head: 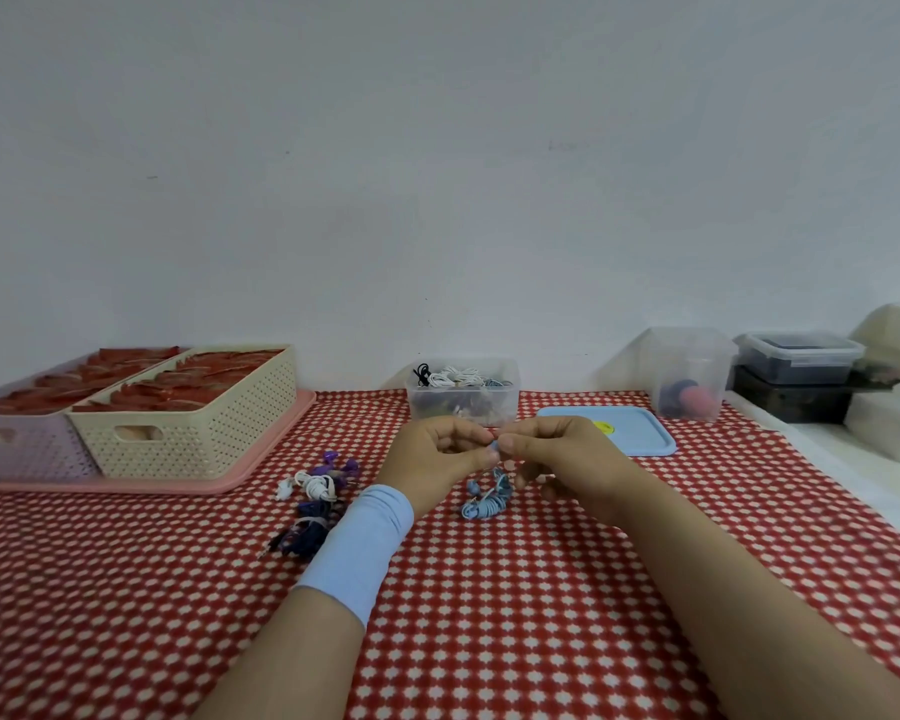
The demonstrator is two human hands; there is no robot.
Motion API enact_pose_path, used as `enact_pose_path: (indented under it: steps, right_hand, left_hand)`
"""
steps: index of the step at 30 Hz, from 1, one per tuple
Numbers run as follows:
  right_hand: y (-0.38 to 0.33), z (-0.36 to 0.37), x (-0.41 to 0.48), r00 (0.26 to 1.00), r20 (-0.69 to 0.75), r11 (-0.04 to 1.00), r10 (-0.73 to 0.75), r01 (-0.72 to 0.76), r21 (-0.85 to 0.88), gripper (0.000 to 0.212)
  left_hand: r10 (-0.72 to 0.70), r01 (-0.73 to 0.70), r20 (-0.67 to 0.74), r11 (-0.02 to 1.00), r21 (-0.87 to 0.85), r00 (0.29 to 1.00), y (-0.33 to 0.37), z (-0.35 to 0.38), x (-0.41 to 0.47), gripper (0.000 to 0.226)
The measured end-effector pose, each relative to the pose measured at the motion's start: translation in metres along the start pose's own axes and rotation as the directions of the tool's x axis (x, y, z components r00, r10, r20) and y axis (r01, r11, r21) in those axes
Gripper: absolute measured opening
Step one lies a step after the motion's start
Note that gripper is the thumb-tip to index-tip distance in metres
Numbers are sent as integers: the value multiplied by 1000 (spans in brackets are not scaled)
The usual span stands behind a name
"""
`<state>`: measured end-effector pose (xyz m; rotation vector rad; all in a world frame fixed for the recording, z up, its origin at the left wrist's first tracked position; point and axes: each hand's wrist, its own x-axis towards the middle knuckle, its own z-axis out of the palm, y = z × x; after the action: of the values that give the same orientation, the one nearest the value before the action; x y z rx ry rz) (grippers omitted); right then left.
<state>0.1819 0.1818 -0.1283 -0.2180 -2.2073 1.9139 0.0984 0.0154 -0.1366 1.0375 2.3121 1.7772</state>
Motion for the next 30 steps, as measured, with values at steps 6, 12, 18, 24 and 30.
enact_pose_path:
  steps: [6,12,18,24,30]
  right_hand:
    - [3,-3,7,982,-159,976,-102,67,-209,14]
    - [15,-10,20,957,-189,546,-218,-41,-837,22]
    - [17,8,37,978,14,283,-209,74,-956,26]
    - [12,11,35,974,40,233,-221,93,-968,18]
    - [12,14,30,953,-86,525,-290,84,-847,20]
  left_hand:
    - [5,-12,34,978,207,999,-1,-10,3,17]
    - [-59,12,92,894,447,994,-2,-25,3,16]
    - [-152,91,67,833,546,986,-10,-39,6,8]
    - [-213,155,14,754,639,977,-16,-42,9,14]
    - [-34,43,-27,773,633,999,-12,-40,8,13]
